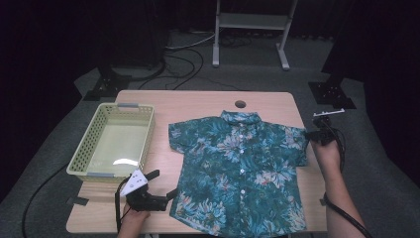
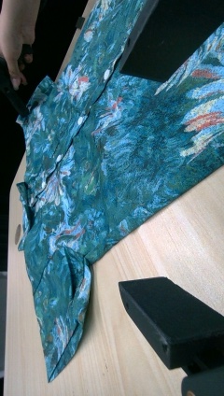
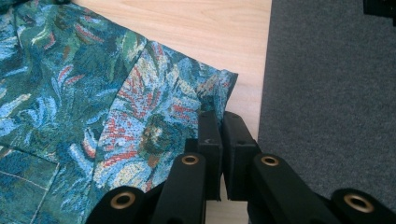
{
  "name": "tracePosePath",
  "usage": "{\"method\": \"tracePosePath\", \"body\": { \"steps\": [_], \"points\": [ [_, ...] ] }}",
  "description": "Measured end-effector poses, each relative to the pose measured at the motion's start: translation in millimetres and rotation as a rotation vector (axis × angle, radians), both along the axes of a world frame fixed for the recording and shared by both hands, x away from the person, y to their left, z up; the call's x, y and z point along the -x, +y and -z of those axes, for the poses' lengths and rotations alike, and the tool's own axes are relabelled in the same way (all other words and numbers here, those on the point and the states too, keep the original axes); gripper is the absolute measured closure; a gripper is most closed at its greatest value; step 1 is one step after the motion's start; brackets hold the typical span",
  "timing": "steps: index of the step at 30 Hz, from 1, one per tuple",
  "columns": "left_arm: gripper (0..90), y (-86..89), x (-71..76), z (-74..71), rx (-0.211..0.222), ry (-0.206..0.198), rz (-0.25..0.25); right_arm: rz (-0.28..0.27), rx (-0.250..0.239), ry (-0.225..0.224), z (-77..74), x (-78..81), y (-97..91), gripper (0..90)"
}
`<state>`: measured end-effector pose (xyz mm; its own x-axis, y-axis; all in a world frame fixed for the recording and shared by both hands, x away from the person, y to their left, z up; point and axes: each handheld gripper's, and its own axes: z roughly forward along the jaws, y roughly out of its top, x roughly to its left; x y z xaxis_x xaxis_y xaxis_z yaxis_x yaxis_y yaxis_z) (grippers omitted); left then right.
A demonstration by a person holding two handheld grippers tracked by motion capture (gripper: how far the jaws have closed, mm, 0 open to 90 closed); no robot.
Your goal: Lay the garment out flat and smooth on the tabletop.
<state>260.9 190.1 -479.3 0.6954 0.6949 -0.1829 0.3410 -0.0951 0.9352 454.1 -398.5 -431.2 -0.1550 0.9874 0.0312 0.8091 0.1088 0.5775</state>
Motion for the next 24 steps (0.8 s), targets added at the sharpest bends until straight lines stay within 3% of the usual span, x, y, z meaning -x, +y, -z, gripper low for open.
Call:
{"method": "tracePosePath", "body": {
  "steps": [3, 7, 12, 14, 20, 22, 24],
  "points": [
    [0.0, -0.6, -1.1, -0.1, -0.004, 0.012, 0.002, 0.016, -0.015, -0.01, 2.6, 1.8, -2.4, 81.4],
    [0.0, -0.8, -0.5, -0.1, -0.002, -0.006, 0.009, 0.018, -0.014, -0.033, 4.8, 4.2, -3.3, 64.5],
    [0.0, 0.5, 0.6, 0.3, 0.025, -0.026, 0.013, 0.028, -0.031, -0.051, 6.2, 6.4, -4.2, 31.0],
    [0.0, 1.2, 0.6, 0.3, 0.028, -0.03, 0.006, 0.033, -0.089, -0.054, 8.6, 8.1, -4.8, 21.1],
    [0.0, 1.4, 1.1, 0.3, 0.032, -0.036, 0.006, -0.042, -0.155, -0.102, 21.1, 22.5, 6.1, 10.3],
    [0.0, 1.4, 1.3, 0.2, 0.029, -0.036, 0.005, -0.089, -0.165, -0.111, 25.6, 28.3, 12.9, 1.7],
    [0.0, 1.3, 1.3, 0.2, 0.028, -0.036, 0.004, -0.122, -0.197, -0.151, 27.1, 36.8, 18.8, 1.6]
  ]
}}
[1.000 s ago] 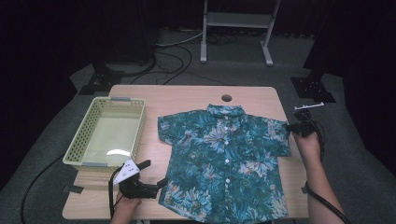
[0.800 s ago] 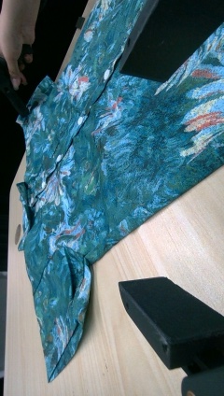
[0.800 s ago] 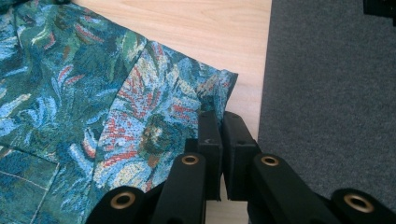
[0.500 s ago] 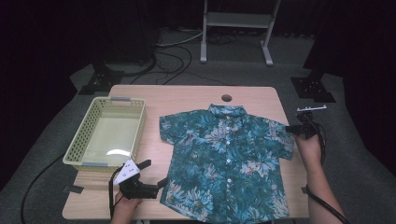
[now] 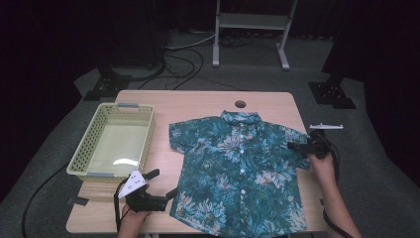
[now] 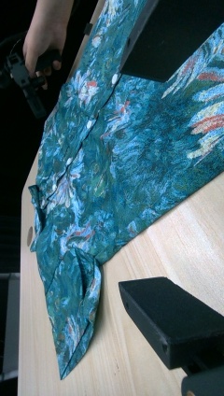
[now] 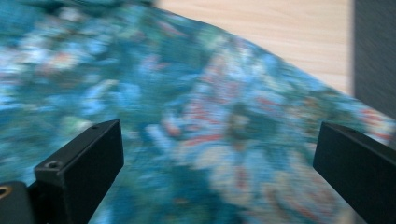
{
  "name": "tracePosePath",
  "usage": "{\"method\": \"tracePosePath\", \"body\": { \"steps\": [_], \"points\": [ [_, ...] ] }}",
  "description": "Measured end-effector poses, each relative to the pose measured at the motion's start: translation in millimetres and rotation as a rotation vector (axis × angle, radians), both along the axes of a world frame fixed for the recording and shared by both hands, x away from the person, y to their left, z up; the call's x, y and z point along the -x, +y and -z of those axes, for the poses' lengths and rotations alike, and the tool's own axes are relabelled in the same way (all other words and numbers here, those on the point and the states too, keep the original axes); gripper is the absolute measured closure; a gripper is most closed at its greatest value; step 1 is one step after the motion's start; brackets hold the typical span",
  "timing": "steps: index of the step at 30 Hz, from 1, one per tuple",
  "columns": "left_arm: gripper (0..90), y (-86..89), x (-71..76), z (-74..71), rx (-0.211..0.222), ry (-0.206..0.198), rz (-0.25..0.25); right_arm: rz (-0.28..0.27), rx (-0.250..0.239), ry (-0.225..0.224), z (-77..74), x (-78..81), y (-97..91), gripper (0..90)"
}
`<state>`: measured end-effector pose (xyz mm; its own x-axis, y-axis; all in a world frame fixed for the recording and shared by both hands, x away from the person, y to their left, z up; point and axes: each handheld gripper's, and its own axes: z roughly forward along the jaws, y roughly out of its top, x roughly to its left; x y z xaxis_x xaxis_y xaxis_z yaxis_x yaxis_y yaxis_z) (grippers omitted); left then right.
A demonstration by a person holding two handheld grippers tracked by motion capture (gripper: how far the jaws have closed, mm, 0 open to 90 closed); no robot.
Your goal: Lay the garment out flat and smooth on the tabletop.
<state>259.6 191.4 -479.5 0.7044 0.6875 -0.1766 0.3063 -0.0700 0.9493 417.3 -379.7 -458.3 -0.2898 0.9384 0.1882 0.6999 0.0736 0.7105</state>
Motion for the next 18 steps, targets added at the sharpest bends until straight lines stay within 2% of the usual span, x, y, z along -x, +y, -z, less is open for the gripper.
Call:
{"method": "tracePosePath", "body": {
  "steps": [3, 11, 14, 18],
  "points": [
    [0.0, -0.2, 0.0, 0.0, -0.001, 0.0, -0.001, -0.008, -0.032, -0.087, -2.8, 14.9, 7.0, 1.6],
    [0.0, 1.9, 0.9, 0.1, 0.01, -0.002, 0.006, -0.03, -0.008, -0.229, -13.6, 50.0, 19.3, 0.0],
    [0.0, 2.5, 1.3, 0.1, 0.011, -0.003, 0.001, -0.021, -0.021, -0.256, -13.8, 63.7, 18.6, 0.0],
    [0.0, 2.6, 1.5, 0.3, 0.02, -0.005, -0.001, -0.013, -0.038, -0.247, -10.5, 78.4, 15.0, 0.0]
  ]
}}
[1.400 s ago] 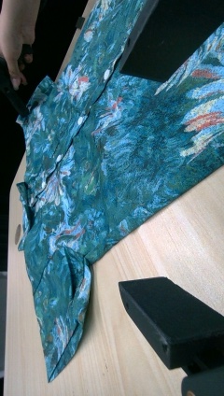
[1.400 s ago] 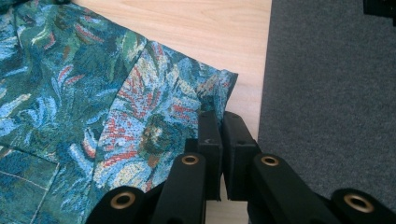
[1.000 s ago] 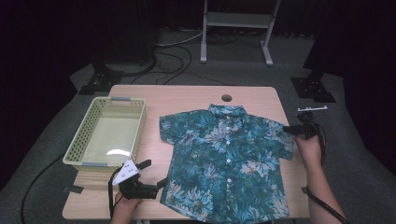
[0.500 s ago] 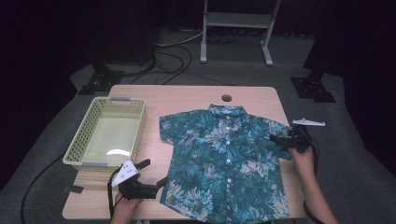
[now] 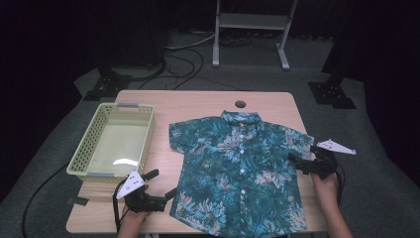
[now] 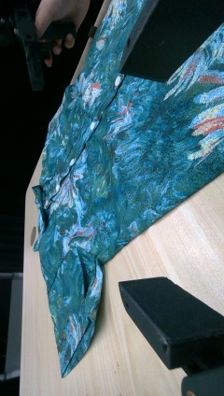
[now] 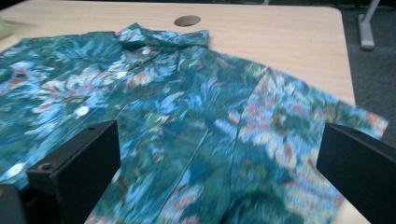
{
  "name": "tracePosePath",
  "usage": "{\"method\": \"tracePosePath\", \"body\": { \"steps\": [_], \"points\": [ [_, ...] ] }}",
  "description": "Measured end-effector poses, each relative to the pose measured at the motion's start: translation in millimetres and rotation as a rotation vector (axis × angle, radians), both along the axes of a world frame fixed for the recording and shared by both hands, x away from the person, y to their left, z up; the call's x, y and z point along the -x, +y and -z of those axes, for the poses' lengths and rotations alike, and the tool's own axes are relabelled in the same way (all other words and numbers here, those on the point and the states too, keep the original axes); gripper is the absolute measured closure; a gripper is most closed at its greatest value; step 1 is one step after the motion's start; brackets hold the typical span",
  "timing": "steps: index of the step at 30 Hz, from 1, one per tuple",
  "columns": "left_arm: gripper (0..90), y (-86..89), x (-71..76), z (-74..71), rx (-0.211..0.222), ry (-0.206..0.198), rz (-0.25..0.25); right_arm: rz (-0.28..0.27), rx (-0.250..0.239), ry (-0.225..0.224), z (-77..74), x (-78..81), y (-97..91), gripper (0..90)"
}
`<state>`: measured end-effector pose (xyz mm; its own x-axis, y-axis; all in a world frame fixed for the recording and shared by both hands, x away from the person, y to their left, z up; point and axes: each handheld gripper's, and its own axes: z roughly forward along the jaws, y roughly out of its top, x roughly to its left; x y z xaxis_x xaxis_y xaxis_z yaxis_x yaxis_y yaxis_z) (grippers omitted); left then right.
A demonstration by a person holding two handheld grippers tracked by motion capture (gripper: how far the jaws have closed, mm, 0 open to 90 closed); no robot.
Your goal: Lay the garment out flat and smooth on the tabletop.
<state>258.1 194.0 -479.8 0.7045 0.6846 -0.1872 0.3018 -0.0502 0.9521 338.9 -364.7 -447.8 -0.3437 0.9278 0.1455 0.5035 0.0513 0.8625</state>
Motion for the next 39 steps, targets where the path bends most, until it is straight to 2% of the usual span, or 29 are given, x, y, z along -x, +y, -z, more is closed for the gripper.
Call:
{"method": "tracePosePath", "body": {
  "steps": [7, 10, 14, 17, 24, 26, 28, 30, 35, 39],
  "points": [
    [0.0, 0.2, 0.1, 0.0, 0.002, 0.0, 0.0, 0.0, 0.009, 0.015, 16.2, 23.1, -4.9, 0.0],
    [0.0, 0.1, 0.1, 0.0, 0.001, 0.0, -0.001, 0.016, 0.01, 0.008, 21.0, 32.5, -7.3, 0.0],
    [0.0, 0.3, 0.3, -0.1, 0.0, 0.002, -0.001, 0.03, 0.014, -0.014, 23.8, 44.7, -9.3, 0.0],
    [0.0, 0.5, 0.4, 0.1, 0.003, 0.0, -0.002, 0.014, 0.016, -0.017, 24.6, 51.4, -9.4, 0.0],
    [0.0, 0.9, 0.6, 0.1, 0.006, -0.001, -0.001, 0.02, 0.04, -0.034, 27.5, 66.3, -6.9, 0.0],
    [0.0, 0.9, 0.6, 0.1, 0.007, -0.002, -0.001, 0.017, 0.029, -0.031, 29.3, 69.9, -6.8, 0.0],
    [0.0, 1.1, 0.9, 0.1, 0.006, -0.001, 0.0, 0.023, 0.033, -0.039, 32.4, 73.2, -6.5, 0.0],
    [0.0, 1.4, 1.4, 0.0, 0.005, -0.002, 0.002, 0.026, 0.042, -0.028, 34.5, 74.7, -6.5, 0.0],
    [0.0, 1.8, 2.2, 0.2, 0.008, -0.006, 0.001, 0.043, 0.076, -0.059, 34.2, 82.5, -4.3, 0.0],
    [0.0, 1.3, 2.5, 0.3, 0.008, -0.007, -0.002, 0.06, 0.063, -0.096, 33.9, 86.3, -5.8, 0.0]
  ]
}}
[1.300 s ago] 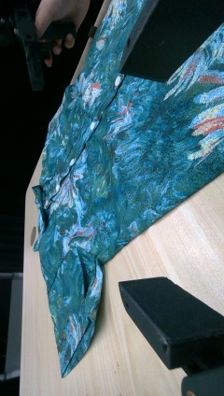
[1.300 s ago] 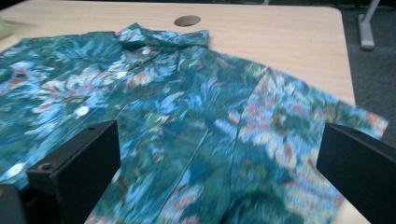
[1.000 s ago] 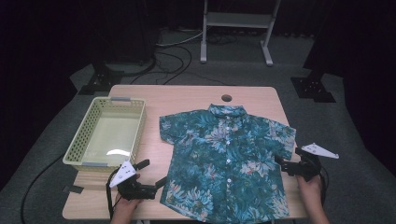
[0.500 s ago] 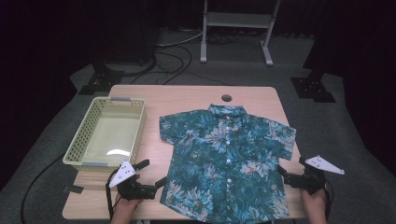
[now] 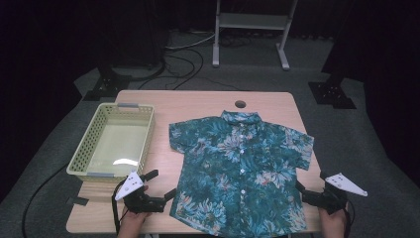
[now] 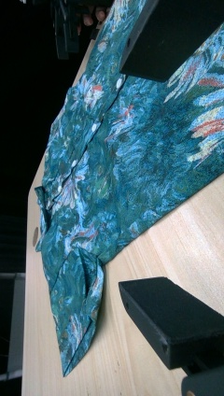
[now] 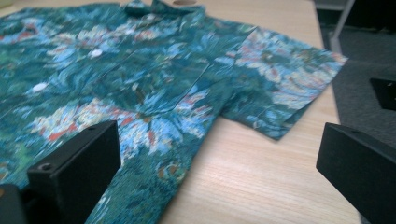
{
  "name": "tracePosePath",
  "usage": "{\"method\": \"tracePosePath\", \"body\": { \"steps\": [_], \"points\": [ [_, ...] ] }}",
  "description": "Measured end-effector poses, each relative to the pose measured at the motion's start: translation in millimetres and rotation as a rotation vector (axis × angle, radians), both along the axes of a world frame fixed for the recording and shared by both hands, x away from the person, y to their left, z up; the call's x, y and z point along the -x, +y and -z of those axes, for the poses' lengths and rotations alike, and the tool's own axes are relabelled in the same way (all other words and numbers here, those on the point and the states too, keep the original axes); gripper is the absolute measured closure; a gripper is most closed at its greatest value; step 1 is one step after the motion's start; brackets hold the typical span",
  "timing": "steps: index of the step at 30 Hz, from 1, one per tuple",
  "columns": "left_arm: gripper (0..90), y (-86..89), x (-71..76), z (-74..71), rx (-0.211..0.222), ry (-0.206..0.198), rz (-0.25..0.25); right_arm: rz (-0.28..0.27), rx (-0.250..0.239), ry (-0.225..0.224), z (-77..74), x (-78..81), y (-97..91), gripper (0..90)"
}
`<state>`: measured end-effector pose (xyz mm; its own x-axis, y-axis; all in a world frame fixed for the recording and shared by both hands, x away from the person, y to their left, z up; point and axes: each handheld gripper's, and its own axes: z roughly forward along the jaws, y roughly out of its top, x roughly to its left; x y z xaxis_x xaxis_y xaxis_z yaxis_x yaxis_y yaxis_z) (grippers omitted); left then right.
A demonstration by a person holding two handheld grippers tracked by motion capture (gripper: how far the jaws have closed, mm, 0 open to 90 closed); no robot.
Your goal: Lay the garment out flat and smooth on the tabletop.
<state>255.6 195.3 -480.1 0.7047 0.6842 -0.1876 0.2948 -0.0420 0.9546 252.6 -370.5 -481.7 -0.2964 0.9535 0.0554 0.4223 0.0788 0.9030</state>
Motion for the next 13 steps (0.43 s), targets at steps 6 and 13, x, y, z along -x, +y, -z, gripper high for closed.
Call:
{"method": "tracePosePath", "body": {
  "steps": [6, 13],
  "points": [
    [0.0, 0.1, -0.3, -0.1, -0.002, 0.004, 0.001, 0.021, -0.01, -0.039, 0.0, 3.2, -1.0, 0.0],
    [0.0, -1.2, -0.7, -0.2, -0.013, 0.009, -0.005, 0.019, 0.029, -0.027, 0.1, 1.9, 2.8, 0.0]
  ]
}}
